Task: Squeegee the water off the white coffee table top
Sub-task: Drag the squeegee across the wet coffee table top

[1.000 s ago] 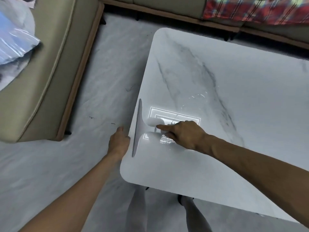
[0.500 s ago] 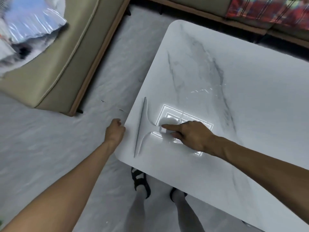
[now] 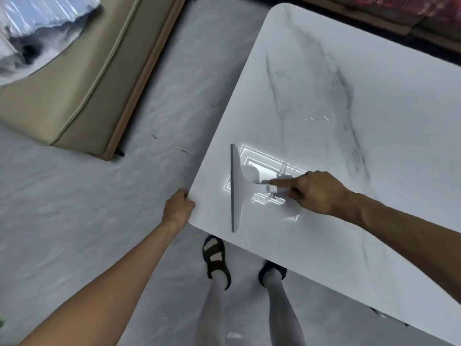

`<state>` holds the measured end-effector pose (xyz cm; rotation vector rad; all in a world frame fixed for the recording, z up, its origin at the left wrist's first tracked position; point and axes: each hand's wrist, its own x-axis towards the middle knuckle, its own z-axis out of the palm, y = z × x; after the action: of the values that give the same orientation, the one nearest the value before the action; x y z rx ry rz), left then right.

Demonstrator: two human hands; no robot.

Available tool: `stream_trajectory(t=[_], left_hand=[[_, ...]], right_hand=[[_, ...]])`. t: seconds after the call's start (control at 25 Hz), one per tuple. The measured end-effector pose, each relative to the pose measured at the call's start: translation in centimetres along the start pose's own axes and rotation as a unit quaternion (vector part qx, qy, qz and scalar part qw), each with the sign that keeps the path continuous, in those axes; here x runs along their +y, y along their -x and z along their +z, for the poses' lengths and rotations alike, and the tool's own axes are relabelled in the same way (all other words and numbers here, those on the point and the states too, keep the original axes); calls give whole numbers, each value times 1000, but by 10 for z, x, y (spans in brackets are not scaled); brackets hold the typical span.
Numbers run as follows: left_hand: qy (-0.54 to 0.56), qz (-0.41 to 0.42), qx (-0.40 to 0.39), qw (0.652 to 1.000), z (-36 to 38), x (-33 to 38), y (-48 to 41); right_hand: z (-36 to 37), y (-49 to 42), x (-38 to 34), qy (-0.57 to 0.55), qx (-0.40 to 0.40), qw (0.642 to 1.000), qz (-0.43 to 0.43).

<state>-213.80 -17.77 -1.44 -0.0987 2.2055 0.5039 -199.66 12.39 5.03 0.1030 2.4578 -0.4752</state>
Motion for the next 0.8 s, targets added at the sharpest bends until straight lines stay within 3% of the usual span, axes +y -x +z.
stream_trajectory(t=[0.12, 0.24, 0.4, 0.6, 0.8], left_hand=[[47, -5, 57, 997, -8, 0, 3], [81, -17, 150, 985, -16, -13, 4], [75, -45, 182, 979, -20, -29, 4], [16, 0, 141, 990, 5, -18, 18], [-31, 44, 68, 996, 35, 19, 35]], right_hand=[[-11, 16, -5, 21, 18, 999, 28], [6, -14, -62, -30, 10, 998, -50], [49, -52, -120, -27, -16, 995, -92], [55, -15, -57, -20, 27, 997, -63], [35, 67, 44, -13, 8, 999, 50]])
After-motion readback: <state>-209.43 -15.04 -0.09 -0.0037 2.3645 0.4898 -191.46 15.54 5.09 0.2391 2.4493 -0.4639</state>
